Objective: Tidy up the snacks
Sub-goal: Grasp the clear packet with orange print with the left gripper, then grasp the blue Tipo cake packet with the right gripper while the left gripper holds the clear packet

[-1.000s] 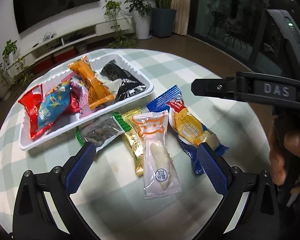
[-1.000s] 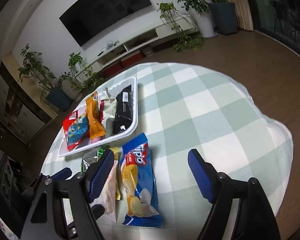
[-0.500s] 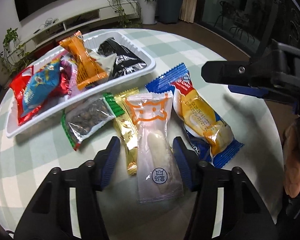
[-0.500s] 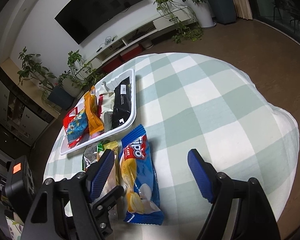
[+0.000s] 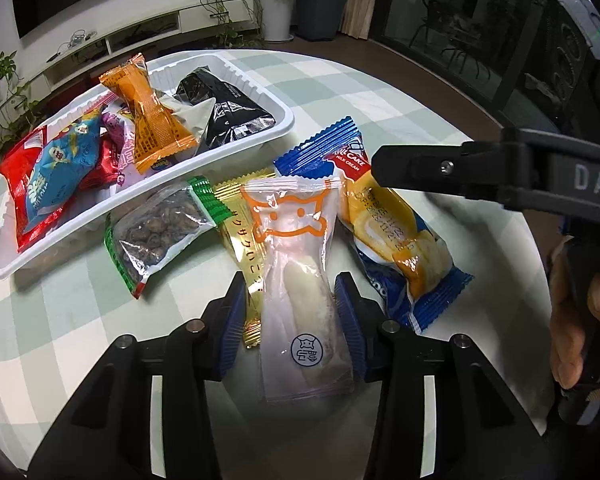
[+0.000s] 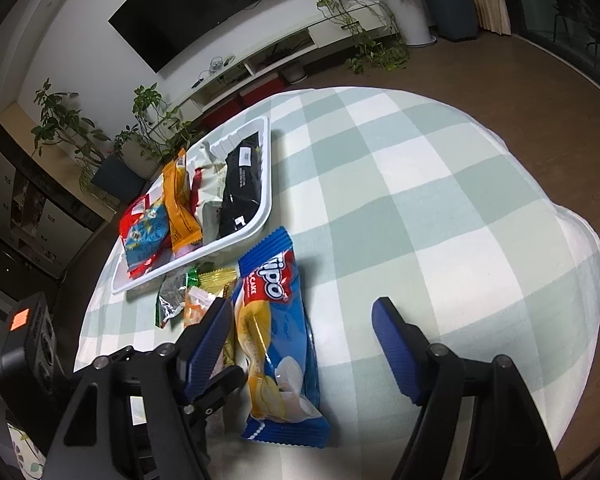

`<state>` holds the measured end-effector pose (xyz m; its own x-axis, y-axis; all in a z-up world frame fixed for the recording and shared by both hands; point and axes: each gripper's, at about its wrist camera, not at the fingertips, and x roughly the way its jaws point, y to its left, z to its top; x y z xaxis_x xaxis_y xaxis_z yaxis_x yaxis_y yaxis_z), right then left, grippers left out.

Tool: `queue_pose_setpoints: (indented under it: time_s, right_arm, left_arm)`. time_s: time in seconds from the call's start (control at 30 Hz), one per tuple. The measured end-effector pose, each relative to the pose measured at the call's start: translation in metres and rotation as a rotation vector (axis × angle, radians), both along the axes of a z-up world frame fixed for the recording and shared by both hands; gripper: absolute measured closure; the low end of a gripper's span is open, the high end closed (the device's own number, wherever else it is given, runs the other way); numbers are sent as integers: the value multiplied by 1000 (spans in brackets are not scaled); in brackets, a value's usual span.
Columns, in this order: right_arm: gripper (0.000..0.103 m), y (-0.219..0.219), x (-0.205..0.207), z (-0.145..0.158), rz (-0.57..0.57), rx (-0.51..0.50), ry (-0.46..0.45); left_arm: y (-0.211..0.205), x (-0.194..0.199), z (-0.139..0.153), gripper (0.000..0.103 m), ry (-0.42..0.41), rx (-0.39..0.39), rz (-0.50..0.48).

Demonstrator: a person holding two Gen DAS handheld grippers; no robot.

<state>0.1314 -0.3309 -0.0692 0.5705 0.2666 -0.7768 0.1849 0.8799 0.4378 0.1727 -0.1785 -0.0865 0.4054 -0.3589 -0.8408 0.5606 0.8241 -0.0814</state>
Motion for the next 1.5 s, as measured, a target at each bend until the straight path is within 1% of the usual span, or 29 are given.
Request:
queue_pose_setpoints:
  time_s: [0.07,0.3,0.4,0.57,0.7,0.93,1.0,1.13,1.2,1.27,1.33,1.47,1.5]
  right_arm:
    - [29,0,1,-1,1,-3,5]
    - [30,5,1,-4,12,-25,15]
    - [30,10,1,-4,28,-45,15]
    - [30,24,1,-6,75,-90,14]
    - [32,32,1,-9,98,-133,25]
    - [32,43,0,-13,119,-210,32]
    - [32,44,-1,-14,121,-221,32]
    - [32,46,-2,-14,127,-243,32]
    - [32,47,-2,-14,128,-247,31]
    - [32,47,-2,-14,128,-247,32]
    - [32,48,-2,-14,129,-247,32]
    - [32,48,-4,-14,130,-238,30]
    - [32,48,-4,-14,130,-235,29]
  left_arm:
    - [4,0,0,62,9,-10,0]
    - [27,-19,7,62,23,-43,14]
    - [41,-27,10,62,37,-70,22]
    - [70,-46,14,62,51,-113,49]
    - [88,-62,14,62,51,-105,50]
    - [117,-75,6,62,80,-141,94]
    - [124,-78,6,60,94,-154,99]
    - [132,-84,10,57,92,-150,124]
    - [133,-86,11,49,90,-149,141]
    - [135,-89,11,46,88,-150,149]
    - [135,-91,10,46,88,-141,152]
    - [139,-94,12,47,74,-164,161]
    - [140,-94,13,50,69,-168,161]
